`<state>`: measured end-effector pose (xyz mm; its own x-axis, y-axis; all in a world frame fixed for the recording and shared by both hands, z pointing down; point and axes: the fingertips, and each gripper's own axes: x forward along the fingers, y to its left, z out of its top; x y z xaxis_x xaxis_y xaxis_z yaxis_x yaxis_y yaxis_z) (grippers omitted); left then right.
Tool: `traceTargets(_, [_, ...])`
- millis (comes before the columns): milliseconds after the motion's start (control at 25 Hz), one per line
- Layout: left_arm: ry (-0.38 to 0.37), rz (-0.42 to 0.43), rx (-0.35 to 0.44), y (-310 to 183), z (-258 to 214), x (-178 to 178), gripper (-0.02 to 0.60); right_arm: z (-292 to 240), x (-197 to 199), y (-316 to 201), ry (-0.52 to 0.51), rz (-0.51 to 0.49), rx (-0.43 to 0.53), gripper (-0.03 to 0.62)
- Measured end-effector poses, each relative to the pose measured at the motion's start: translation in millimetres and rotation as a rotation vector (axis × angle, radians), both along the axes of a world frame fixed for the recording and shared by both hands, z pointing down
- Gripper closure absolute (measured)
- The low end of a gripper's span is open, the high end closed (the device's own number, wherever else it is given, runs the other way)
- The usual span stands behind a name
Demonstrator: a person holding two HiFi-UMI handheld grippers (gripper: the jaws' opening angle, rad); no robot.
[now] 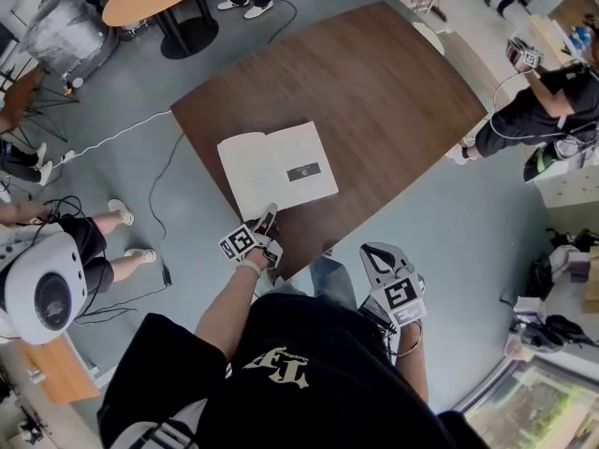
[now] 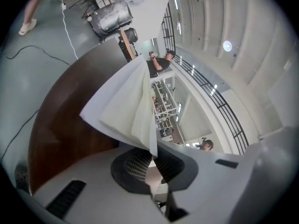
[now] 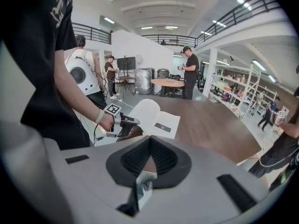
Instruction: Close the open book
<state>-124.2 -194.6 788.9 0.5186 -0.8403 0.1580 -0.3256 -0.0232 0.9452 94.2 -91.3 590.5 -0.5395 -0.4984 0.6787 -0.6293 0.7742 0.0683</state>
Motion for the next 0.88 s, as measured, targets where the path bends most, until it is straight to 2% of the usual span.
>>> traceTargets(200, [-0.091,0.053,-0.005,0.7,-3.9,5.8,0.566,-3.2,-16.1,-1.9,-0.009,-0.037,0.011,0.606])
traceTargets(360, [-0.209,0.113,0.004,-0.4,-8.0,9.4,0.566,-1.2,-22.4,1.5,-0.014,-0.043,0.006,0.606])
traceTargets(600, [-0.365,0.178,0.017,-4.2,-8.7,12.2,0.566,0.4,-20.3,0.7,-0.018,-0.032,0.008,0.606])
traceTargets(880, [-0.502,0.273,0.052,-7.8,-15.0,24.9,0.566,1.4,-14.4,4.6,-0.013,-0.014,-0.001,0.606])
